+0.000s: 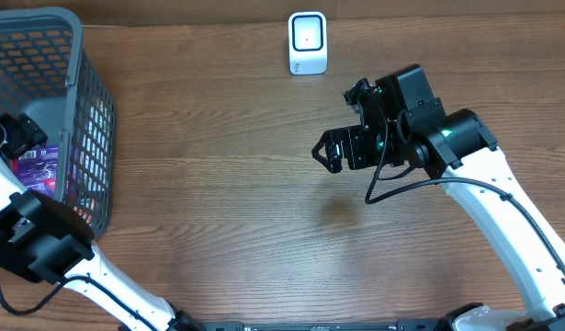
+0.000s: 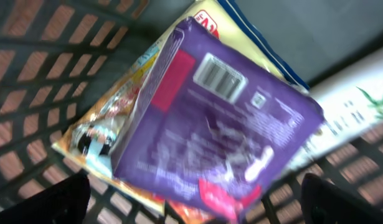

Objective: Scan the item barcode

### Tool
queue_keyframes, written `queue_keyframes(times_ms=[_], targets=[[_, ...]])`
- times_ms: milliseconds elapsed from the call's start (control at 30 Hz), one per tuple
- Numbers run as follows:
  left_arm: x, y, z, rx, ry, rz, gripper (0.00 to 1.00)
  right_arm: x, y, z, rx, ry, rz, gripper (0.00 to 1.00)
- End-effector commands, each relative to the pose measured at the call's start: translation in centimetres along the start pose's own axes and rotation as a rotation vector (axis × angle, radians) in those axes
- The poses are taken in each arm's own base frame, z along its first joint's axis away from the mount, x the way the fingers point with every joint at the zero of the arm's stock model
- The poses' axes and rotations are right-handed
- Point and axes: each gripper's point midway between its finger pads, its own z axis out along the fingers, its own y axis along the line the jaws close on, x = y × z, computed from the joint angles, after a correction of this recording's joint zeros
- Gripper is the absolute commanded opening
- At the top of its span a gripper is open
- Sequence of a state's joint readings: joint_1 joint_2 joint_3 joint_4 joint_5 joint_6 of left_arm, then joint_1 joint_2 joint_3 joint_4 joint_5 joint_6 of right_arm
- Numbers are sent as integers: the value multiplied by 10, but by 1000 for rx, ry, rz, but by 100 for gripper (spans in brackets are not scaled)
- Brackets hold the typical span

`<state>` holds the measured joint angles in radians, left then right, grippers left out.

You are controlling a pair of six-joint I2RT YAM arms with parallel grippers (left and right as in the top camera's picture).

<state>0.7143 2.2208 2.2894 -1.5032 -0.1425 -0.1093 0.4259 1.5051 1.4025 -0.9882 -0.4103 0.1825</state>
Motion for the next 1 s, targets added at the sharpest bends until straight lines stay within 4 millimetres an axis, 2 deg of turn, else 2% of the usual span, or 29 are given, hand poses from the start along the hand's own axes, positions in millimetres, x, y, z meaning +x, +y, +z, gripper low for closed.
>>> queue_keyframes(times_ms=[0,167,233,267,333,367,400,433,533,633,800,867,900,967], targets=[[11,1,40,-34,95,64,100,-8,5,-10,0,-38,-25,100],[31,-1,77,-42,190,79,99,-9,0,-11,28,-46,-24,100],[38,-2,89,-43,210,85,93,-9,-1,-11,33,-47,-25,100],[42,-2,96,-43,221,86,86,-9,-1,-11,33,-47,-25,100],[49,-3,107,-44,238,89,62,-10,0,-11,32,-48,-25,100],[52,-4,110,-45,247,91,43,-10,0,-11,32,-50,-26,100],[54,-4,112,-45,252,92,13,-11,0,-11,31,-53,-27,100],[54,-4,113,-45,253,92,4,-11,0,-11,31,-55,-28,100],[51,-3,111,-44,241,88,4,-12,0,-11,30,-59,-30,100],[44,-4,102,-37,225,78,4,-13,0,-11,29,-61,-31,100],[20,-2,56,-22,148,36,4,-12,0,-11,29,-60,-30,100],[9,-6,32,22,100,26,4,-12,0,-11,29,-60,-30,100],[0,-11,8,65,51,19,4,-12,0,-11,29,-60,-30,100],[-10,-16,-23,121,-21,11,4,-12,0,-11,29,-60,-29,100]])
